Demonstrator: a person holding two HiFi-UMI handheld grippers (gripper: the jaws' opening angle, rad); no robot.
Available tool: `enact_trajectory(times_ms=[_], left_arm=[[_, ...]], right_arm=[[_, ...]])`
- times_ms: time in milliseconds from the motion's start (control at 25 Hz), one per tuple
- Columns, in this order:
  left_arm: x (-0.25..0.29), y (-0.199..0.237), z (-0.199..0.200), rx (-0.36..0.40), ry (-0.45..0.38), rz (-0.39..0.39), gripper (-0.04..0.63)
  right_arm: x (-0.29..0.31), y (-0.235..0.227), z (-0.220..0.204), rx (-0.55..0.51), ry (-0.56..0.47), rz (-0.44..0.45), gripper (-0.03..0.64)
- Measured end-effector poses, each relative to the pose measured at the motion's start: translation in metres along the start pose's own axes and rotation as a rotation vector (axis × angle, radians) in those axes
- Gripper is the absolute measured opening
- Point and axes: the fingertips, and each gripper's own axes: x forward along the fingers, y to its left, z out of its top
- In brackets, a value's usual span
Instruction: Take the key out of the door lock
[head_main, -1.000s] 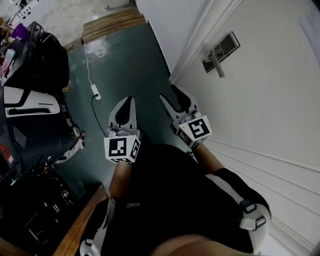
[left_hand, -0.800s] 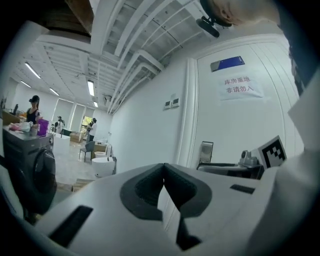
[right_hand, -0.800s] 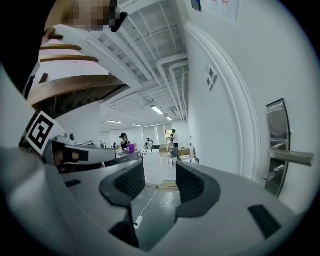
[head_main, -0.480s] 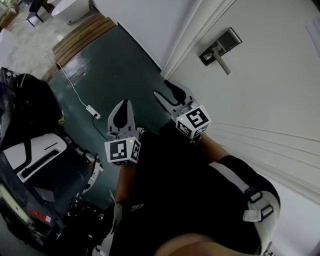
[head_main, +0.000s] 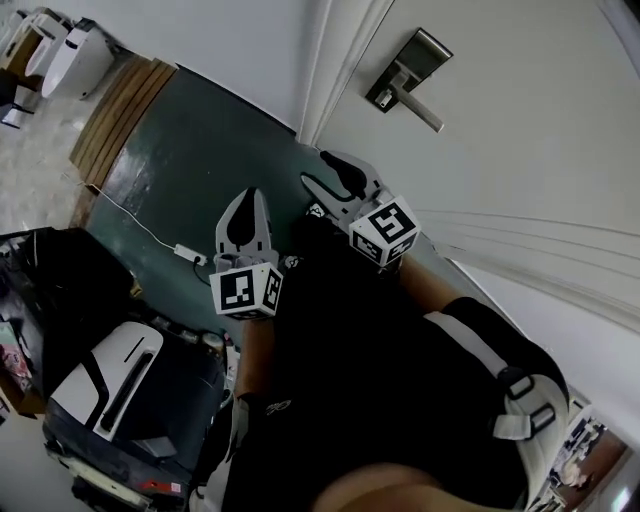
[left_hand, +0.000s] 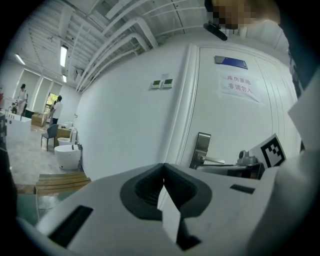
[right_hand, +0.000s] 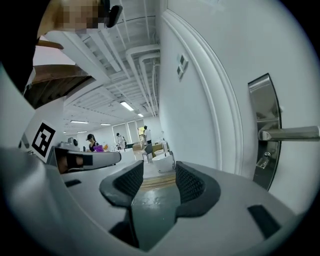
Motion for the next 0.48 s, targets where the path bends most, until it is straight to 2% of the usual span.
enact_trajectory(times_ms=[160,280,480], left_arm=[[0.056,-0.007,0.008,0.036,0.033,-0.09,0.024],[0.097,-0.017,0.011,0.051,0.057,-0.158,0.023],[0.158,-0.044,-0.001,0.074,0.13,-0.271,0.023]], right_arm=[[0.007,-0.046,-0.001,0.073,-0.005,-0.07,0.201],[0.01,-0.078,0.0,0.083,-0.005,-0.122,0.199],[0.008,-0.117,-0.008,0.129,0.002,-0.193,0.199]])
